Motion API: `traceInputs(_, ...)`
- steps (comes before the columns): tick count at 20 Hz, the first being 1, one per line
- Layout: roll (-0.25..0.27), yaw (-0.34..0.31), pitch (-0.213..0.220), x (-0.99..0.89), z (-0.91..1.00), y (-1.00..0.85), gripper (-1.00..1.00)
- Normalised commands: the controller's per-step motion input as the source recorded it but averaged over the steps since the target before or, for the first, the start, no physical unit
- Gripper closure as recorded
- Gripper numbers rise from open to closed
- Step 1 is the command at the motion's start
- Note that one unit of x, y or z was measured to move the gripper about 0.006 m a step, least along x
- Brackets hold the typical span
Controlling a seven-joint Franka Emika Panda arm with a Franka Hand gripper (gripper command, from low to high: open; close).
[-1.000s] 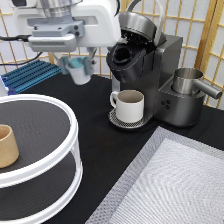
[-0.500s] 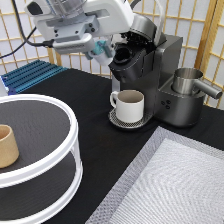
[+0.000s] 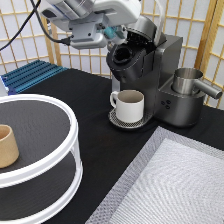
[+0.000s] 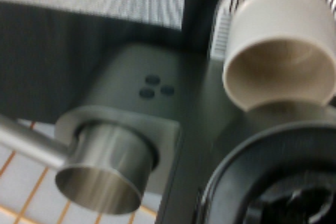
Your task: Make coffee
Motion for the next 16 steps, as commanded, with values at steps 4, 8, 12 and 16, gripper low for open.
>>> traceInputs(4, 0.010, -0.074, 0.000, -0.04, -0.08, 0.27, 1.00)
traceInputs(8, -0.048, -0.040, -0.001, -0.17, -0.34, 0.10, 1.00)
traceInputs(12, -0.065, -0.001, 0.000, -0.21, -0.30, 0.14, 1.00)
traceInputs(16, -0.080, 0.000, 0.000, -0.15, -0.14, 0.36, 1.00)
